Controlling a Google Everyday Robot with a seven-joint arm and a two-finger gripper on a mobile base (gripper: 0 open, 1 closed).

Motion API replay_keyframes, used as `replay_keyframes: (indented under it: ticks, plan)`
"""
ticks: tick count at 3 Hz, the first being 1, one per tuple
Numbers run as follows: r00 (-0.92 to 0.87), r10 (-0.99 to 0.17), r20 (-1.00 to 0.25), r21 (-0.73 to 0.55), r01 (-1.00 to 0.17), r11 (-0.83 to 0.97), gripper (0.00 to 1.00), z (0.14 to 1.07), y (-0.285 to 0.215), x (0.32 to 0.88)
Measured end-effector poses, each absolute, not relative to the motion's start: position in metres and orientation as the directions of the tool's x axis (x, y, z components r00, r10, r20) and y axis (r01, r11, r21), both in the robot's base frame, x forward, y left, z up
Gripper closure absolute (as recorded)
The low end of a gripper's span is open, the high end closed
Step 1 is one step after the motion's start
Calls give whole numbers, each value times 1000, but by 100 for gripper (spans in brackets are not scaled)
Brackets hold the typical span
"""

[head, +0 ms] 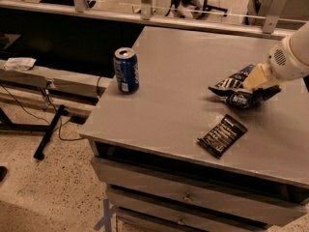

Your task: Move blue chip bag near rxbar chocolate

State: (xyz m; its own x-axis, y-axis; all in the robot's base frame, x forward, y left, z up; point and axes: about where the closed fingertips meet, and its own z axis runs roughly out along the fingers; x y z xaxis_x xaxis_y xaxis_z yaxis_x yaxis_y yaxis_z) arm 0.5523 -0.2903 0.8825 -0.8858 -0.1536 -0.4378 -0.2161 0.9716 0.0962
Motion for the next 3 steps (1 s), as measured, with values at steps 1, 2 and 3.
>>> replay_keyframes:
  ticks: [1, 2, 3]
  plan:
    - [-910, -106, -401, 139, -174, 975, 82, 876, -286, 538]
    - [-922, -87, -377, 170, -162, 972, 59, 873, -281, 529]
    - [-925, -86, -370, 192, -166, 967, 28, 875, -282, 520]
